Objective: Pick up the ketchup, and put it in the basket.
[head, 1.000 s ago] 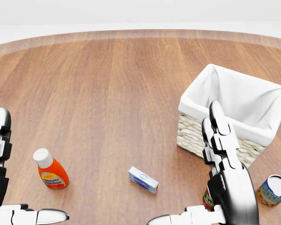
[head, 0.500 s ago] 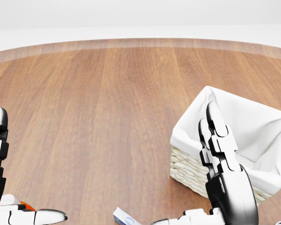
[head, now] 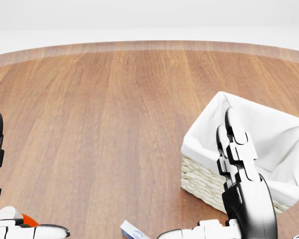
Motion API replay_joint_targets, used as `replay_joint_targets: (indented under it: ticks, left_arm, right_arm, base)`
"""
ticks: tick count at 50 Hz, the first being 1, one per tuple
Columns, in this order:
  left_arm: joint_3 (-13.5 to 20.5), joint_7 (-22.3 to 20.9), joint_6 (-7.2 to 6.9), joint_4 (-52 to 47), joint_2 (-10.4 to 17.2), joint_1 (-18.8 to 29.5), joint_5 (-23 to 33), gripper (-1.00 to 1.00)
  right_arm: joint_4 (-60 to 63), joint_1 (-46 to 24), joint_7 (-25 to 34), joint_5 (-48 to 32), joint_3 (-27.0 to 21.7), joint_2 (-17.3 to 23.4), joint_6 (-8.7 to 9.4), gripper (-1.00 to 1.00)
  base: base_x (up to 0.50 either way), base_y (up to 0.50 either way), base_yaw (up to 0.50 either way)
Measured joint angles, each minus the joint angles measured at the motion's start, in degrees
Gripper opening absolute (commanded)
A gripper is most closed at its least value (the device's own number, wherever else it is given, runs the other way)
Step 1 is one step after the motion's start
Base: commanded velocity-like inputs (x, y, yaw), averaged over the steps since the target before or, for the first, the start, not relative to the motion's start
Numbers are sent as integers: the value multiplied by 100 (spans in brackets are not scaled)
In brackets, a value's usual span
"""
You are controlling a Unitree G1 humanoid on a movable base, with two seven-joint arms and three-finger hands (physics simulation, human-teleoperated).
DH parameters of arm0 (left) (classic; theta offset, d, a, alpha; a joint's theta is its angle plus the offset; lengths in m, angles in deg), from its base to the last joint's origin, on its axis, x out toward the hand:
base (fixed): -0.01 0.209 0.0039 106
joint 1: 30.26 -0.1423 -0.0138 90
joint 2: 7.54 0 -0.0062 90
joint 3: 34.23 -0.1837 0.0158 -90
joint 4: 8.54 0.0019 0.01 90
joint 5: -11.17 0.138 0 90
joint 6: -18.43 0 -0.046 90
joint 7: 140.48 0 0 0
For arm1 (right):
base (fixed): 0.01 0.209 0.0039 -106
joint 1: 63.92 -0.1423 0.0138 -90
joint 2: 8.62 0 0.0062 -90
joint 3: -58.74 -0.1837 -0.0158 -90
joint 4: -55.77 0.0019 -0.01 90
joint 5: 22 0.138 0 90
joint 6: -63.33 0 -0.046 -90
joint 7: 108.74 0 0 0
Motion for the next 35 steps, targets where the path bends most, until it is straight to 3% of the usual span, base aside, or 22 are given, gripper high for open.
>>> replay_joint_targets:
  ticks: [16,35]
  left_arm:
    - [185,71,0,-4,-25,74,-139,100]
    - [979,18,0,851,166,349,45,100]
  right_arm:
    - [82,33,12,27,-51,-7,0,100]
    - [218,84,34,84,-91,-11,0,100]
  base:
    - [0,0,0]
    - [0,0,0]
